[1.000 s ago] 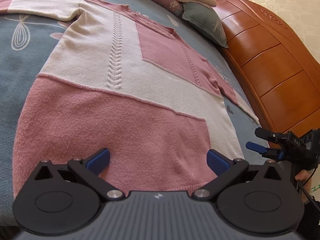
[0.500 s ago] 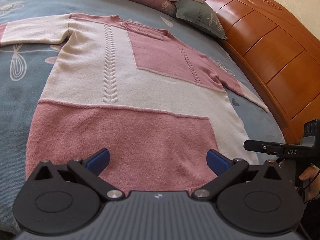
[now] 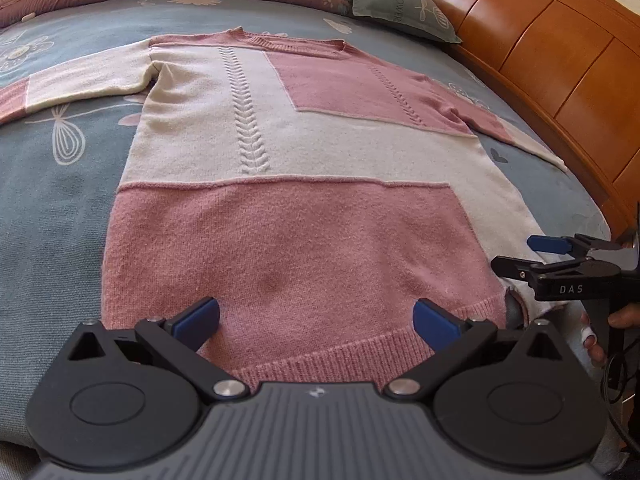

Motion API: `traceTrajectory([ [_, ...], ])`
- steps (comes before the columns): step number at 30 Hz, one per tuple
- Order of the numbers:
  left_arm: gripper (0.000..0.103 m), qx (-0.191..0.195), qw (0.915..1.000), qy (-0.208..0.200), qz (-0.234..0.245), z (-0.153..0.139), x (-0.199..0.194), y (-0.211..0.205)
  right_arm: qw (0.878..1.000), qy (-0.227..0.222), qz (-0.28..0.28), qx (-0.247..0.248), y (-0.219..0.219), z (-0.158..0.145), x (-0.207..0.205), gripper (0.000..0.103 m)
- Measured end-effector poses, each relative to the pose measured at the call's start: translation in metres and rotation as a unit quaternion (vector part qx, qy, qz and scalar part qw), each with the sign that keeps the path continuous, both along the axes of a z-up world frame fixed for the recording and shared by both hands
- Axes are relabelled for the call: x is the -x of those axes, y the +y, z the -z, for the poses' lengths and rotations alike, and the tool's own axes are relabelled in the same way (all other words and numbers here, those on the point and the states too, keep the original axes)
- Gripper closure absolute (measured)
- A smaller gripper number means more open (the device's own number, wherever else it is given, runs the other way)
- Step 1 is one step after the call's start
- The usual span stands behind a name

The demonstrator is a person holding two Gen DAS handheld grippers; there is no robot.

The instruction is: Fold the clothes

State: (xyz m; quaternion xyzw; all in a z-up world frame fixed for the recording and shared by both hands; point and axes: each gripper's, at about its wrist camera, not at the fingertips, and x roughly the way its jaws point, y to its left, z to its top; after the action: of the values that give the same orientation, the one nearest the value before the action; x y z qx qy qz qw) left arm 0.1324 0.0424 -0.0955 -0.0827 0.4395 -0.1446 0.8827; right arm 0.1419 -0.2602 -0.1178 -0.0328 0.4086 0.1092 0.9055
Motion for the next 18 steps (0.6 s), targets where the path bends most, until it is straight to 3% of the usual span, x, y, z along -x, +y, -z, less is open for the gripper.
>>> traceTrajectory([
  [5, 0.001, 0.004, 0.9996, -0.017, -0.020, -0.010, -0.028, 0.009, 1.000, -0.015, 0.012, 0.001, 0.002, 0.002, 0.005, 0.000],
  [9, 0.001, 0.018, 0.9993, 0.006, -0.032, 0.008, -0.035, 0.012, 1.000, -0.019, 0.018, 0.003, 0.003, 0.002, 0.007, 0.000],
  [13, 0.001, -0.003, 0.9998, -0.019, -0.011, 0.010, -0.008, 0.008, 1.000, -0.024, 0.020, 0.002, 0.002, 0.003, 0.008, 0.000],
  [16, 0.001, 0.005, 0.9997, -0.013, -0.019, 0.004, -0.003, 0.013, 0.999, -0.024, 0.024, 0.002, 0.003, 0.003, 0.007, 0.000],
  [18, 0.001, 0.004, 0.9992, -0.033, -0.024, -0.003, -0.005, 0.013, 0.999, -0.026, 0.027, 0.002, 0.003, 0.003, 0.007, 0.000],
])
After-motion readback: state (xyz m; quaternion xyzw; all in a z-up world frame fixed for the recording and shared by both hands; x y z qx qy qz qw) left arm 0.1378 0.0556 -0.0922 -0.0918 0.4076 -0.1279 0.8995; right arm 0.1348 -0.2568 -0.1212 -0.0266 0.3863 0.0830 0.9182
